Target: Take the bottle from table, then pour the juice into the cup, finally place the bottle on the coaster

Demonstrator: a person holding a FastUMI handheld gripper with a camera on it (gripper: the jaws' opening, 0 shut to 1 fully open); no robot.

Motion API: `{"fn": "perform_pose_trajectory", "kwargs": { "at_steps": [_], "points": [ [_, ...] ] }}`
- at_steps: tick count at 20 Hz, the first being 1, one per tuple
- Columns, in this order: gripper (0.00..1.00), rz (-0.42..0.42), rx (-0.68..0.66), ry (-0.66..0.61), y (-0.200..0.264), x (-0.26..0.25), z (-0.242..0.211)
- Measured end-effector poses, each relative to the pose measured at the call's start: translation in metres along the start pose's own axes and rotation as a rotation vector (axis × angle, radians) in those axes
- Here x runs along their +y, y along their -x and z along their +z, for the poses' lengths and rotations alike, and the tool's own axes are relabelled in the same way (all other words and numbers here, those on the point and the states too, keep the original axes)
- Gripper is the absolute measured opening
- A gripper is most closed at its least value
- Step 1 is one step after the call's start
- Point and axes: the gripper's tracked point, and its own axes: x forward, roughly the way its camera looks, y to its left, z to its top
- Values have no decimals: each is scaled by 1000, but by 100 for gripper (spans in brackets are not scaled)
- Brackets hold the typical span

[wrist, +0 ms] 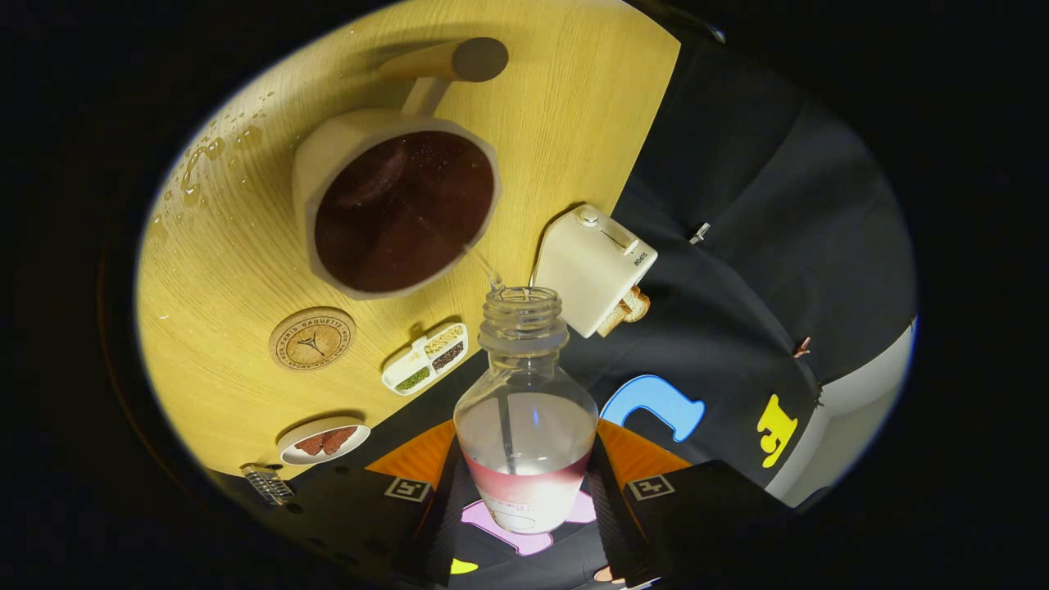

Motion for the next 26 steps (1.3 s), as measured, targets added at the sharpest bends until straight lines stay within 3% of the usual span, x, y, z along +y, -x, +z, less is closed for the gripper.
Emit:
{"fn": "perform_pose_trajectory", "kwargs": {
  "at_steps": [14,26],
  "points": [
    [71,-13,7,14,17,-3,-10],
    [72,-36,-32,-80,21,7,-4]
  ]
}}
